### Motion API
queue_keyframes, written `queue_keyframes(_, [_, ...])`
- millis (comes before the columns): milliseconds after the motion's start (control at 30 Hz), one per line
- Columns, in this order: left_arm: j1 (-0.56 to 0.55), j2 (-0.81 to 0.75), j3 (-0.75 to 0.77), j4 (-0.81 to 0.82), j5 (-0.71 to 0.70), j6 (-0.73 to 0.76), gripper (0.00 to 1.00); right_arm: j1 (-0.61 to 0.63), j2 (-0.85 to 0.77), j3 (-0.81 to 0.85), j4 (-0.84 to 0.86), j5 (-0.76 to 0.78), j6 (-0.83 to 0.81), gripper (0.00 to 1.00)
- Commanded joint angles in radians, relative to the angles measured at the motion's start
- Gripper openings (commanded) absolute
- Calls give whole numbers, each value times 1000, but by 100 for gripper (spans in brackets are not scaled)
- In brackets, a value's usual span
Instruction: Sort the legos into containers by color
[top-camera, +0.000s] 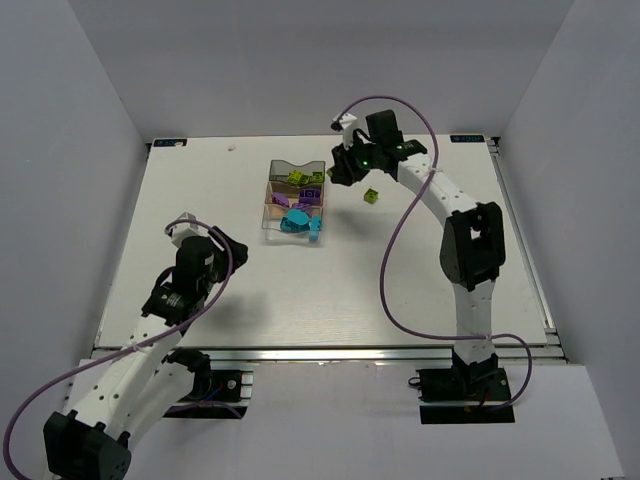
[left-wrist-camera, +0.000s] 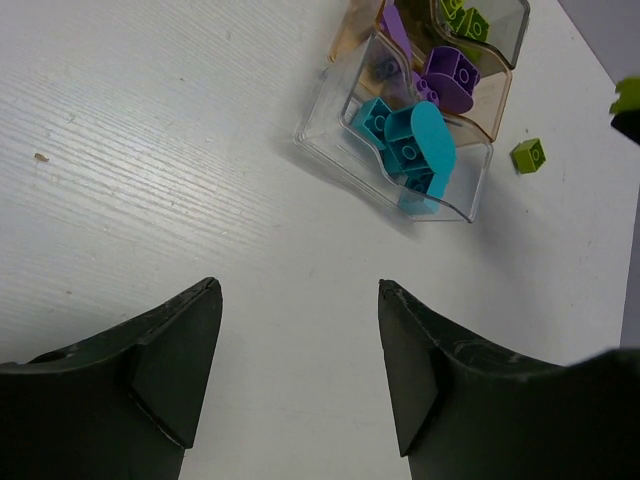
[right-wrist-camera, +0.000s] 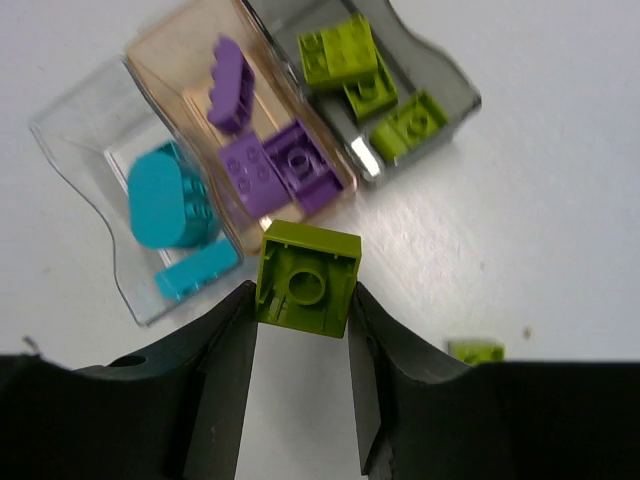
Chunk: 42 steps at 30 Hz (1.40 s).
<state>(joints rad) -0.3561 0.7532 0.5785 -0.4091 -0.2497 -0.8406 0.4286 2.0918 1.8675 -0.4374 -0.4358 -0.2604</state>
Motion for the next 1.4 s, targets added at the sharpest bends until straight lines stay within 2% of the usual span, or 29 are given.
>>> queue_keyframes(0, [3,-34,-8,16,4,-9,73,30,63,100,40,-87,-76,0])
queue_keyframes(200, [3,-68,-11,-14,1,-17,73,45,137,156,202,-74,-48,0])
queue_keyframes(500, [3,-106,-29,-40,-2,-35,74,70,276,268,324,43,50,0])
queue_keyframes(600, [3,-115,-29,-54,-3,-40,74,79,298,272,358,84,64,7])
queue_keyframes(800, [3,-129,-25,-79,-8,-45,74,93,335,279,401,129,72,39])
queue_keyframes(833, [3,-132,-25,-83,-8,-45,74,93,338,279,402,134,70,50])
queue_keyframes(933, [3,-134,-23,-89,-8,-48,74,93,346,280,413,143,61,68])
queue_keyframes(1100, [3,-129,-22,-76,-5,-49,74,87,314,282,404,151,36,80])
queue_keyframes(1200, [3,-121,-22,-65,-2,-48,74,78,255,268,388,167,20,79])
queue_keyframes(1233, [3,-115,-25,-54,1,-46,74,75,232,250,399,205,29,72])
queue_keyframes(1300, [3,-111,-29,-36,3,-46,74,50,164,155,423,220,41,65])
queue_keyframes(1367, [3,-104,-38,-24,10,-46,74,33,117,107,404,213,29,63])
